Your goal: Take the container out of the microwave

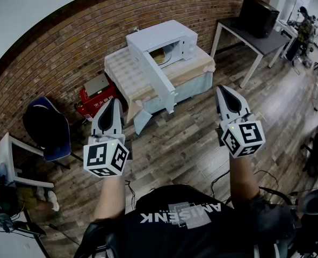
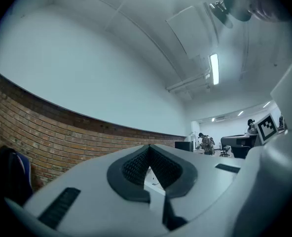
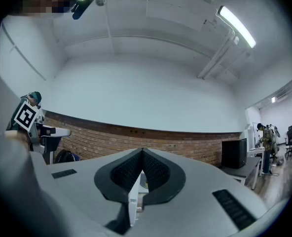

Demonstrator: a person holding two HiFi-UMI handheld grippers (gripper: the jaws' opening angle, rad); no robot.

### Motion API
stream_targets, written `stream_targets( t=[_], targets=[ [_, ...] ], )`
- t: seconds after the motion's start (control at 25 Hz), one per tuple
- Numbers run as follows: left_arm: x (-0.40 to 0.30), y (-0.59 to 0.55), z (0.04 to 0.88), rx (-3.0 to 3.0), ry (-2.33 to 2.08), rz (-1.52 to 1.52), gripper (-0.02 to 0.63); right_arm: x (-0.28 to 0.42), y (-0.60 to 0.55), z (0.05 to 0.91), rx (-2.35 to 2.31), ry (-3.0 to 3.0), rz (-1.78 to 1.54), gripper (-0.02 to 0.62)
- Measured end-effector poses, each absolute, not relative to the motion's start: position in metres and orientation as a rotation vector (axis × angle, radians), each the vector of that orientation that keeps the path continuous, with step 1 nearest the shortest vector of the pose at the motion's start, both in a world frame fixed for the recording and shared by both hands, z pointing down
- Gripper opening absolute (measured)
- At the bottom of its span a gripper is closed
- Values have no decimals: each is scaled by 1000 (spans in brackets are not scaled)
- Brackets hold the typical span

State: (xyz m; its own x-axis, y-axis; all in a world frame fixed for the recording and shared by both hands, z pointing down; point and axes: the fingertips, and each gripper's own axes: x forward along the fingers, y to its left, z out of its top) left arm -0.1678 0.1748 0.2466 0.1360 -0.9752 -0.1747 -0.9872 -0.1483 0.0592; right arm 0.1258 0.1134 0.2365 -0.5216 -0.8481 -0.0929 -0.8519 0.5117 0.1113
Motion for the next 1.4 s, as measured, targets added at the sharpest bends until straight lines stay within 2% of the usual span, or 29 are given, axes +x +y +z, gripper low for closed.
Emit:
stream_targets(
  t=[0.52, 0.76, 1.4],
  targets=[
    [-139, 175, 248, -2333, 1964, 221, 11, 142, 112, 238, -1561, 2689, 235, 40],
    [-125, 172, 253, -2337, 1952, 215, 11, 144, 116, 233, -1551, 2691, 373, 43],
    [-56, 149, 268, -2388, 1981, 186, 11, 196, 103, 260, -1435, 2787, 303, 43]
  ],
)
